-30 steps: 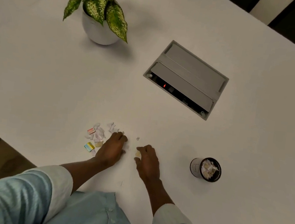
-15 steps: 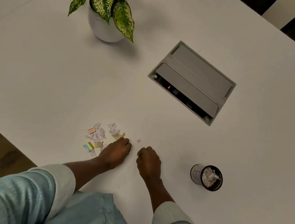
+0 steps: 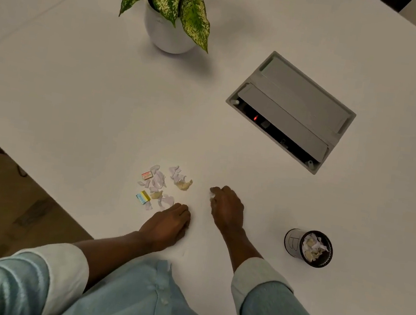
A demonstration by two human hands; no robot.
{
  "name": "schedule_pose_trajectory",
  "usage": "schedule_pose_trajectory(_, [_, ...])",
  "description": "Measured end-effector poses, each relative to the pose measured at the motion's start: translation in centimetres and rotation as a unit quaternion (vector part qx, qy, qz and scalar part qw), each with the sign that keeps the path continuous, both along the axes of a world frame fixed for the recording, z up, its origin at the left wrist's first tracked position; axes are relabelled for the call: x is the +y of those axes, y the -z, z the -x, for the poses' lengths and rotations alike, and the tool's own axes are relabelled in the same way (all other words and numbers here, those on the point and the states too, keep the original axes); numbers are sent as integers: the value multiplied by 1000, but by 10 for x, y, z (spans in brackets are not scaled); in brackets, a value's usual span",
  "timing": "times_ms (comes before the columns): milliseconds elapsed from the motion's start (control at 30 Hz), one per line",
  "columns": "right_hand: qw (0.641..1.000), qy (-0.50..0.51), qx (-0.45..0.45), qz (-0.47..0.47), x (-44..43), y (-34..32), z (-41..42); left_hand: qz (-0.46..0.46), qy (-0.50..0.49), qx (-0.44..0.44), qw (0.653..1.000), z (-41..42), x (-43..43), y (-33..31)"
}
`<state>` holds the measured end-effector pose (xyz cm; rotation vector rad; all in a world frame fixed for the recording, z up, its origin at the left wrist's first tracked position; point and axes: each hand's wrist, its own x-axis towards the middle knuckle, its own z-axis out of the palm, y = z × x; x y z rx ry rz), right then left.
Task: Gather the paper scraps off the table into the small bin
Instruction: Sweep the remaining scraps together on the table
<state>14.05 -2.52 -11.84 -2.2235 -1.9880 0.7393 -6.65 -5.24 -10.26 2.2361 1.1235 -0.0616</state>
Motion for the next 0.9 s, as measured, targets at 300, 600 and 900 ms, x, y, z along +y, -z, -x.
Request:
schedule_pose_trajectory(300, [998, 30, -52, 24, -15, -4, 0, -2, -21, -4, 1000, 18, -33, -10])
schedule_pose_trajectory(600, [969, 230, 85, 4, -99, -6, -8, -27, 91, -1, 996, 12, -54, -4])
schedule_pose_trajectory(900, [953, 289, 89, -22, -169, -14, -20, -92, 193, 48, 976, 10, -74, 12])
